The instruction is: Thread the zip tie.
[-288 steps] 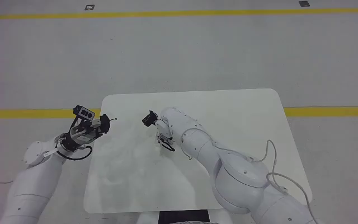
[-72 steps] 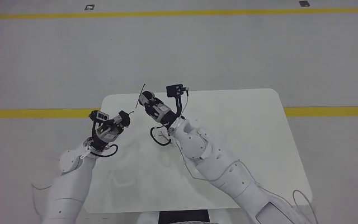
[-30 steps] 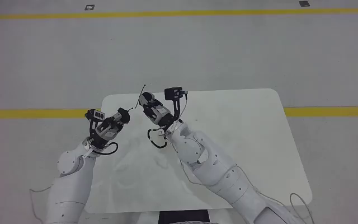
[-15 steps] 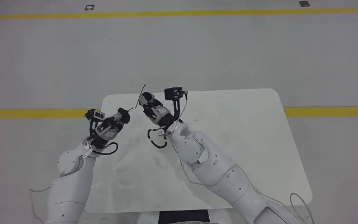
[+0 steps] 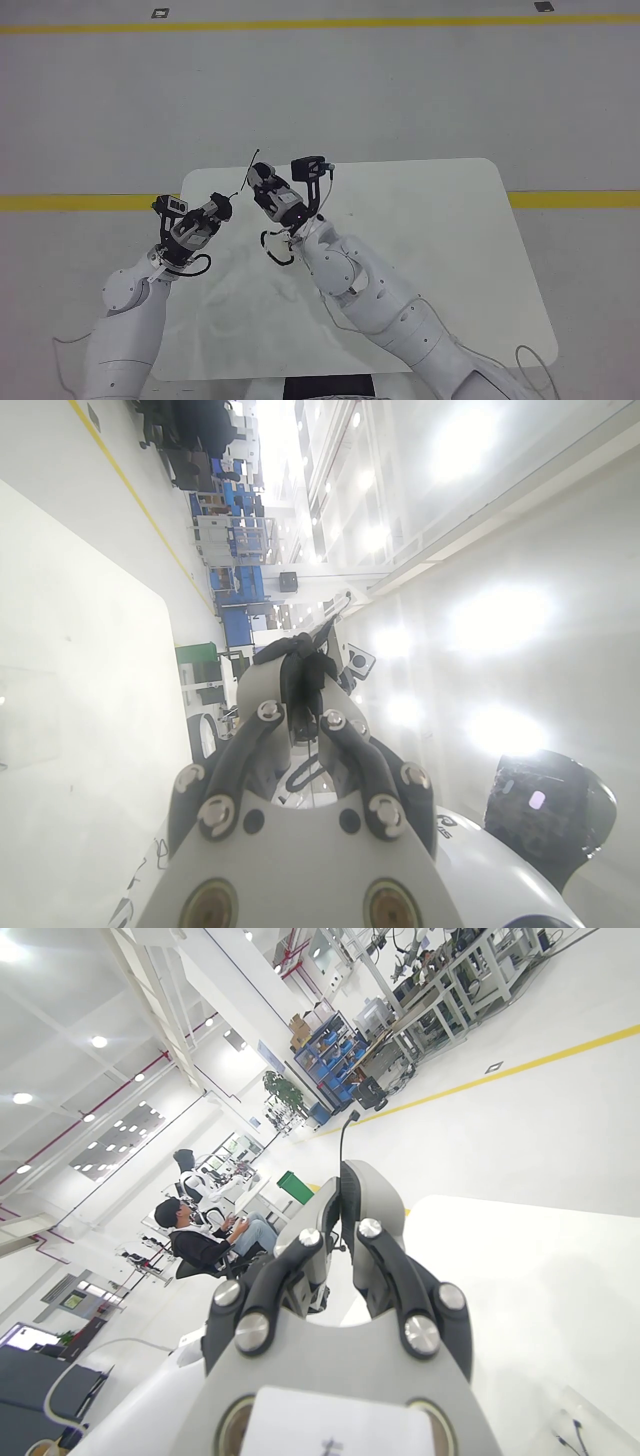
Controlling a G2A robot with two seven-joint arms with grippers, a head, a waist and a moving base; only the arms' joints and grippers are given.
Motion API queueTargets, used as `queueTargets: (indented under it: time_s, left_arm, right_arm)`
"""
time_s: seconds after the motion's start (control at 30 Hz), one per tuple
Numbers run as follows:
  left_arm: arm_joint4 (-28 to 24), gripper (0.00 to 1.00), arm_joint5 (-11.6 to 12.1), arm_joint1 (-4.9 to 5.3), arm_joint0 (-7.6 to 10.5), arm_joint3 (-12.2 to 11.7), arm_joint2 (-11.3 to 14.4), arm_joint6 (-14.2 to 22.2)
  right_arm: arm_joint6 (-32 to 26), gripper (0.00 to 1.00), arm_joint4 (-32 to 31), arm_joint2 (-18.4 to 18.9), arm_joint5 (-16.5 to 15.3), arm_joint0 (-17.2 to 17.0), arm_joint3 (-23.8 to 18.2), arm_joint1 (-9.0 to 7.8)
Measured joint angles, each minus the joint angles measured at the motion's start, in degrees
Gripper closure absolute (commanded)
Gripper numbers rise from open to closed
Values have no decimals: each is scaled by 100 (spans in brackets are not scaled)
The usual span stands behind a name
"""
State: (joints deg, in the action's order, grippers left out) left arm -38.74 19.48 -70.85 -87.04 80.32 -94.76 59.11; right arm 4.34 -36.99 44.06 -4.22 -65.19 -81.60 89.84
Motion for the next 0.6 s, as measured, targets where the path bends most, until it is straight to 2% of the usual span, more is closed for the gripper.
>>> queueTargets:
  time_s: [0.27,0.6]
  left_arm:
    - [0,100,0,0,0,0,0,0]
    - [0,100,0,0,0,0,0,0]
  right_arm:
    - [291,100,45,-135,-103,65,289,123]
    - [330,100,64,-129,-117,69,309,132]
